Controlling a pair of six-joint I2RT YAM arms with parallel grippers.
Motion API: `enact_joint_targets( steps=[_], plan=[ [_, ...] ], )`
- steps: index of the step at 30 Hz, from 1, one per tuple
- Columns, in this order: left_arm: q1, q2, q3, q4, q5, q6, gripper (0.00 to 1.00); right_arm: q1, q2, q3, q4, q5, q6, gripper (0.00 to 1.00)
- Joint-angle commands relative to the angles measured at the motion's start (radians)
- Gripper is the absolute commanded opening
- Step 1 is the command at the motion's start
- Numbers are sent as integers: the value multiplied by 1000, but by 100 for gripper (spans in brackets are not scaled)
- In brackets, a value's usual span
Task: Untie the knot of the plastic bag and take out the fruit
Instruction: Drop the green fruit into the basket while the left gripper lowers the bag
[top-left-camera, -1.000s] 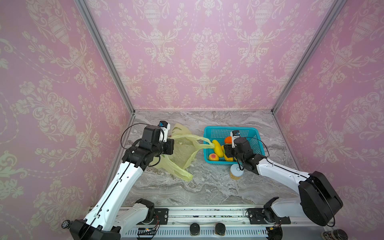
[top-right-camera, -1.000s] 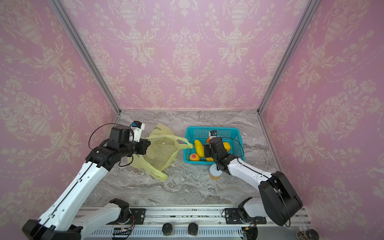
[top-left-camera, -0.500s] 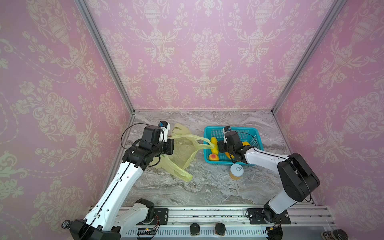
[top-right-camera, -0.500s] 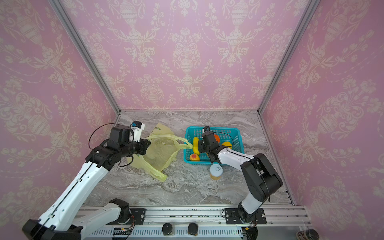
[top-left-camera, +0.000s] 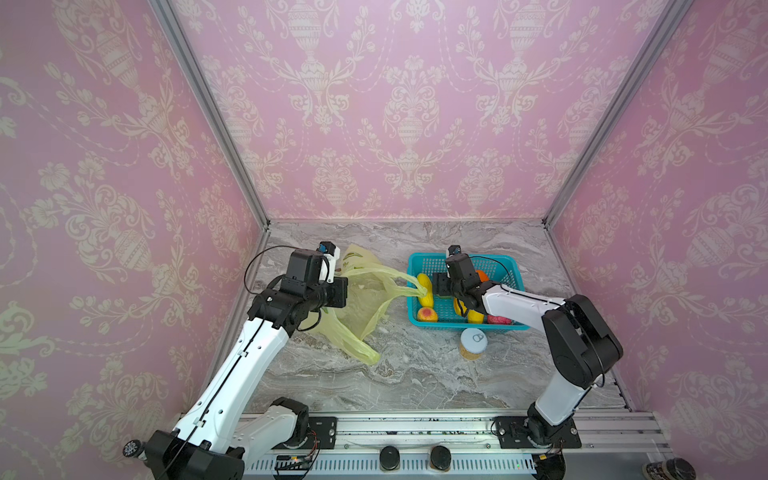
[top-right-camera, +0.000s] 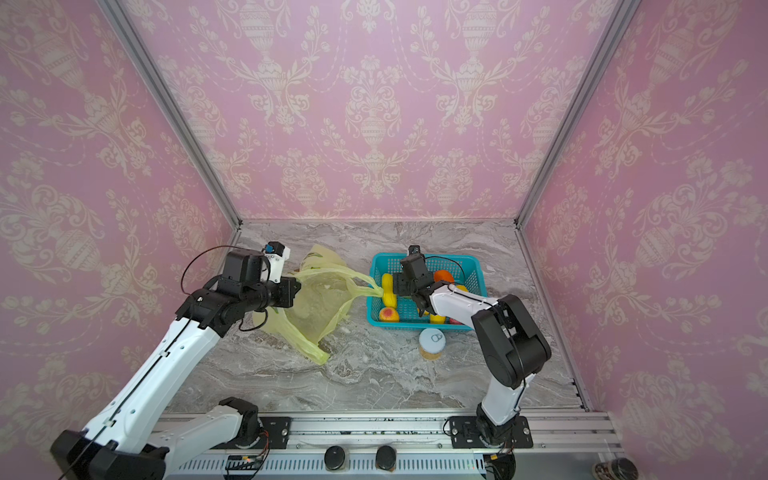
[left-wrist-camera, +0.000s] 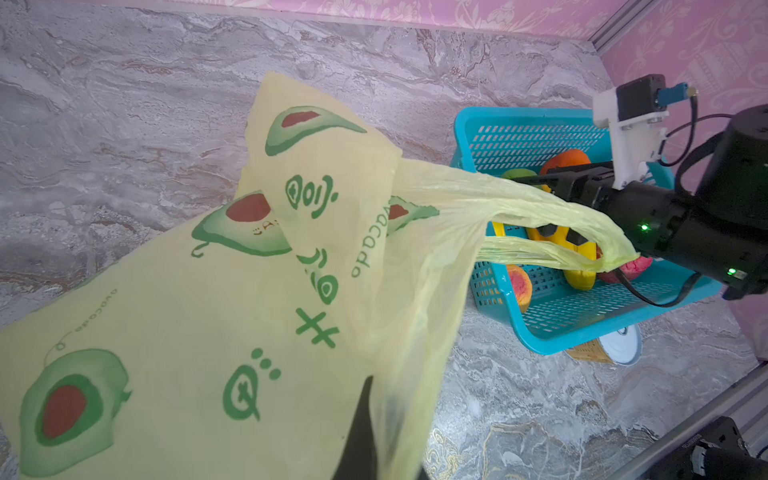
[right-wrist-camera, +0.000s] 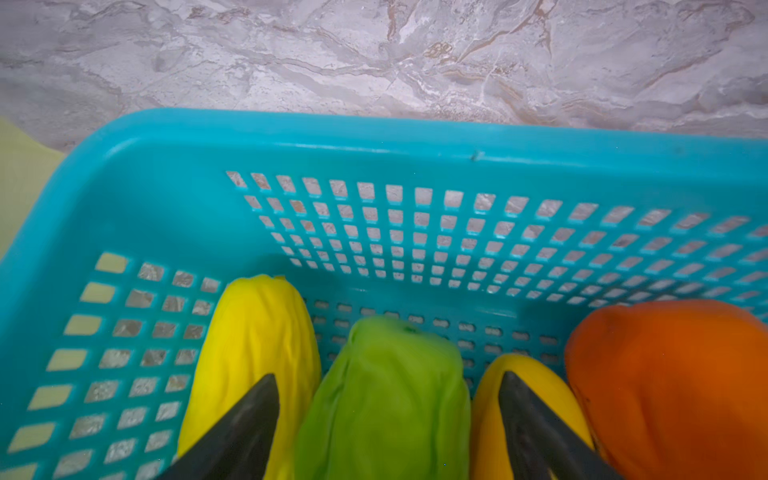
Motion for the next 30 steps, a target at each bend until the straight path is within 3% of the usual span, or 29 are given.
enact_joint_targets(
  steps=[1,7,12,16,21,27,30],
  plan=[
    [14,5,18,-30,-96,35,0,2,-131,-69,77,-33,1,91],
    [15,83,105,-48,-275,19,0,2,-346,-198,120,-111,-14,96],
    [15,235,286,-41,-312,-78,0,0,-520,-293,115,-181,-30,100],
    [15,336,378,59,-250,-178,0,0,-620,-313,55,-234,-53,100],
    [15,387,330,273,-283,-202,0,0,-727,-321,-85,-210,-57,100],
    [15,385,179,457,-328,-152,0,0,-936,-380,-247,-37,51,100],
    [15,363,114,515,-266,-144,0,-1,-1055,-426,-257,-6,93,100]
  ],
)
